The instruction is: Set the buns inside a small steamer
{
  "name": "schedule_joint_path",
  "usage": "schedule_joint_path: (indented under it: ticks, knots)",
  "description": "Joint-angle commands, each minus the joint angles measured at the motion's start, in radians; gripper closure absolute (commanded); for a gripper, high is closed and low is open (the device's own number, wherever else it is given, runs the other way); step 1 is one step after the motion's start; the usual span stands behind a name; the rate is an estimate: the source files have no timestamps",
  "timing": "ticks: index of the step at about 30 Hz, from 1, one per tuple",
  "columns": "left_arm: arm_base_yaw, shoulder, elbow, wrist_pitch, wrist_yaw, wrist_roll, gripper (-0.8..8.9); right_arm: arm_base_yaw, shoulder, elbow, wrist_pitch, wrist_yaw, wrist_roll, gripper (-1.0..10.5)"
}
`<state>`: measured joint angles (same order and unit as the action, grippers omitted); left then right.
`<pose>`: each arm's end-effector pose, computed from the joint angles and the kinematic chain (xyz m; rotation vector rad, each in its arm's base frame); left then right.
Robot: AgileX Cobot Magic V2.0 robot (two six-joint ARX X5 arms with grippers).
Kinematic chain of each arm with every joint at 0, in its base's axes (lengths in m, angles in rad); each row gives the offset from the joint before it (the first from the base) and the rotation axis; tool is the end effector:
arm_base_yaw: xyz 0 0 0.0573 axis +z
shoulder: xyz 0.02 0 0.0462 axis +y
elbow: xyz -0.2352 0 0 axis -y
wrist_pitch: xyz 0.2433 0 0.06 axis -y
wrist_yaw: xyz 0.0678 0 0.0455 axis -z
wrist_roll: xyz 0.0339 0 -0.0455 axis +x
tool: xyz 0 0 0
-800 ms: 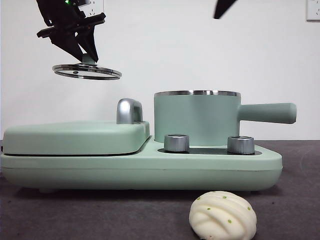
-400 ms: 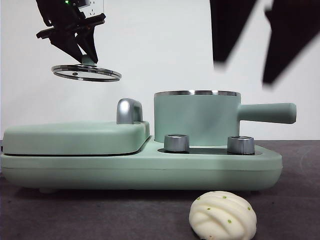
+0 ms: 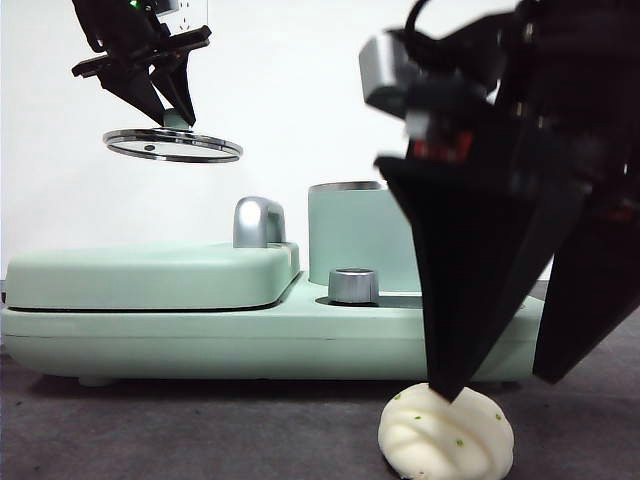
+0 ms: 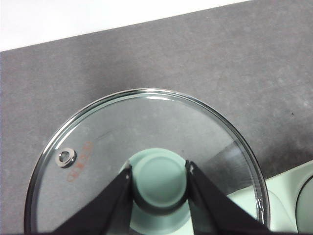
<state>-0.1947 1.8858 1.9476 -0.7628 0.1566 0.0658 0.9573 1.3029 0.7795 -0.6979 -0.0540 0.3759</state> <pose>0.4006 -0.0844 0.3367 0.0758 0.6931 -0.3598 0.1328 0.1918 0.1652 -0.2445 1.2692 0.6411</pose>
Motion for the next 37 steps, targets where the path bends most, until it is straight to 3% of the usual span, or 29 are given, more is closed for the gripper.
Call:
schedule_joint_path:
  ticks: [1, 14, 20, 25, 31, 37]
  knots:
    - [-0.005, -0.013, 0.042, 0.028, 0.005, -0.003, 7.95, 0.013, 0.026, -0.011, 0.057, 0.003, 0.016, 5.3]
    - [-0.005, -0.013, 0.042, 0.029, 0.005, -0.003, 7.95, 0.008, 0.163, -0.013, 0.154, 0.003, 0.017, 5.3]
    - [-0.005, -0.013, 0.042, 0.029, 0.005, -0.003, 7.95, 0.009, 0.172, -0.013, 0.188, 0.003, 0.019, 7.2]
    - [-0.005, -0.013, 0.042, 0.029, 0.005, -0.002, 7.95, 0.007, 0.164, 0.006, 0.164, 0.002, 0.033, 7.3]
    - [-0.005, -0.013, 0.042, 0.028, 0.005, -0.003, 7.95, 0.006, 0.136, 0.142, -0.010, 0.003, 0.026, 7.3]
    - [-0.005, -0.013, 0.042, 0.026, 0.005, -0.003, 7.95, -0.055, 0.133, 0.383, -0.257, 0.002, -0.024, 7.3]
